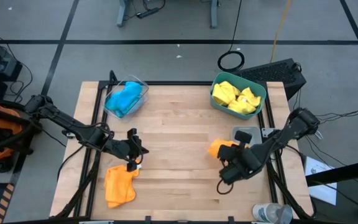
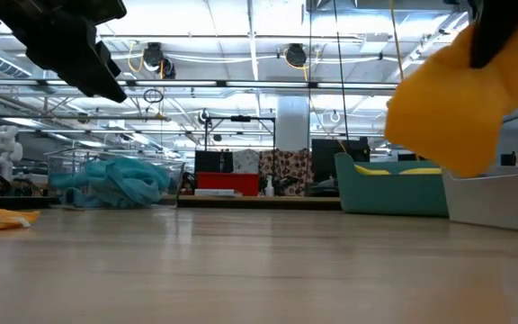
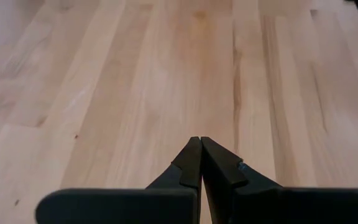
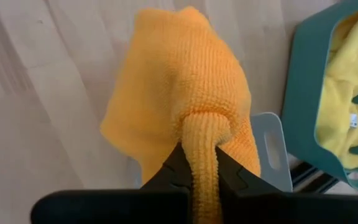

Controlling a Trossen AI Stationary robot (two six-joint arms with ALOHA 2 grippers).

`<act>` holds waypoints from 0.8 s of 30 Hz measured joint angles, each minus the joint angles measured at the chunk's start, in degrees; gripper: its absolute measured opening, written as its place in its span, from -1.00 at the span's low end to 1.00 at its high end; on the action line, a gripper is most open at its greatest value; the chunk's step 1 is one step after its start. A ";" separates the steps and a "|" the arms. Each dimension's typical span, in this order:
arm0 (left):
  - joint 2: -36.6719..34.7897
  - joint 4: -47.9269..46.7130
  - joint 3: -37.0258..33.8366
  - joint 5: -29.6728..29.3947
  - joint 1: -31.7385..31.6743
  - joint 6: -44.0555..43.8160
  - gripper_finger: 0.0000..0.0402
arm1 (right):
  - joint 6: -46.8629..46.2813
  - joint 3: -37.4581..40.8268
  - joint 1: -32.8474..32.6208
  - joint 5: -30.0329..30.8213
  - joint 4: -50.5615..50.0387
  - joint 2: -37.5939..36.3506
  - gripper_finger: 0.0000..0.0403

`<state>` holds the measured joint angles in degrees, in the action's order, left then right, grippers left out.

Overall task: Sort microfiber towel by color & place in baskets
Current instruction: Put the right orange towel into the grey bin

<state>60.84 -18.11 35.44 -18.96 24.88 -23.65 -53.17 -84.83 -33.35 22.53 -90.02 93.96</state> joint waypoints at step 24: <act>0.02 2.21 0.00 0.02 0.02 0.45 -0.93 | 8.37 20.20 7.67 -9.67 -0.10 -21.70 -0.97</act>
<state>60.86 -15.90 35.44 -18.94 24.91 -23.20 -44.80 -64.64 -25.68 12.86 -90.12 72.25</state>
